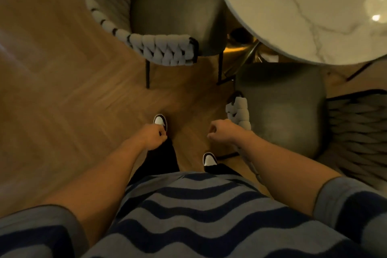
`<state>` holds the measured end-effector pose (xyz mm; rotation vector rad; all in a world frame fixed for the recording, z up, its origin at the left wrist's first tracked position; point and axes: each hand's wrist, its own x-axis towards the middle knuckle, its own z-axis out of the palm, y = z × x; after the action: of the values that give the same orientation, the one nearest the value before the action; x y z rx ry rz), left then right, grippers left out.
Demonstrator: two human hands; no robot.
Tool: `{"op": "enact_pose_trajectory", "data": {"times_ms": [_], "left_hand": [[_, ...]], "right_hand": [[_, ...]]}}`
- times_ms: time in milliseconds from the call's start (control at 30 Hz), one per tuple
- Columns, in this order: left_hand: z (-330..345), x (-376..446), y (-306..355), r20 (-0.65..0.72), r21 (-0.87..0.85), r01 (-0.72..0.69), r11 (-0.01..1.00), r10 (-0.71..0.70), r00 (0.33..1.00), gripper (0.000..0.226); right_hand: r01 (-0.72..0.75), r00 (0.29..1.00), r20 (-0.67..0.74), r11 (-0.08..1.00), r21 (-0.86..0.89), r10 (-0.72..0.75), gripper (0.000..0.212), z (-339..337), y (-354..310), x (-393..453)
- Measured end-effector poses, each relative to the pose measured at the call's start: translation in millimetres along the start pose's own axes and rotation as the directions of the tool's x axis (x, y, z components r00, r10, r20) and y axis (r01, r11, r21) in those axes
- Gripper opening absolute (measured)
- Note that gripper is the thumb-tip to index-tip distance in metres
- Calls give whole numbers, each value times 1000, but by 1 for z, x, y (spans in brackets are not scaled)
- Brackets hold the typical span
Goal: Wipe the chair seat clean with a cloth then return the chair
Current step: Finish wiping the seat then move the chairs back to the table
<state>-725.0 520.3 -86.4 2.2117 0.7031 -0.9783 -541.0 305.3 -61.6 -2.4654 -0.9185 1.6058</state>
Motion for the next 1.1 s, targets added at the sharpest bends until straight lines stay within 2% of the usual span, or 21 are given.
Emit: {"op": "enact_pose_trajectory", "data": {"times_ms": [167,333,433,567,667,767,833,900,933,1000,1067,1100], "left_hand": [[-80,45,-3,72,151,-147,978,138,988,11],[-137,85,9,144,328,-302,895,268,952,17],[-159,103,22,185,348,-371,861,325,928,20],[-174,129,35,155,371,-450,812,424,892,18],[-180,150,45,80,398,-512,761,527,846,13],[-188,173,57,-36,438,-557,706,633,774,14],[-195,190,68,-161,489,-568,662,709,687,18],[-200,208,77,-250,567,-518,640,733,633,35],[-202,216,80,-270,597,-477,646,721,639,44],[-205,234,83,-256,623,-406,668,665,702,54],[-208,249,80,-223,657,-362,661,630,744,56],[-210,255,79,-228,670,-353,653,634,739,53]], "right_hand": [[-106,991,-62,975,194,121,26,-16,-32,23],[-120,970,-161,933,339,183,22,-20,-53,37],[-142,946,-211,902,408,245,20,-25,-55,45],[-155,905,-285,870,469,315,21,-40,-44,49],[-154,832,-394,845,512,390,16,-48,-21,47],[-171,707,-516,825,539,483,13,-54,6,46],[-215,599,-595,823,526,537,18,-53,26,47],[-284,555,-617,824,490,558,31,-45,41,52],[-321,564,-596,817,479,571,40,-39,45,56],[-380,577,-550,794,474,604,50,-28,49,66],[-436,548,-566,788,435,616,51,-19,50,77],[-470,522,-589,785,404,616,49,-18,50,81]]}}
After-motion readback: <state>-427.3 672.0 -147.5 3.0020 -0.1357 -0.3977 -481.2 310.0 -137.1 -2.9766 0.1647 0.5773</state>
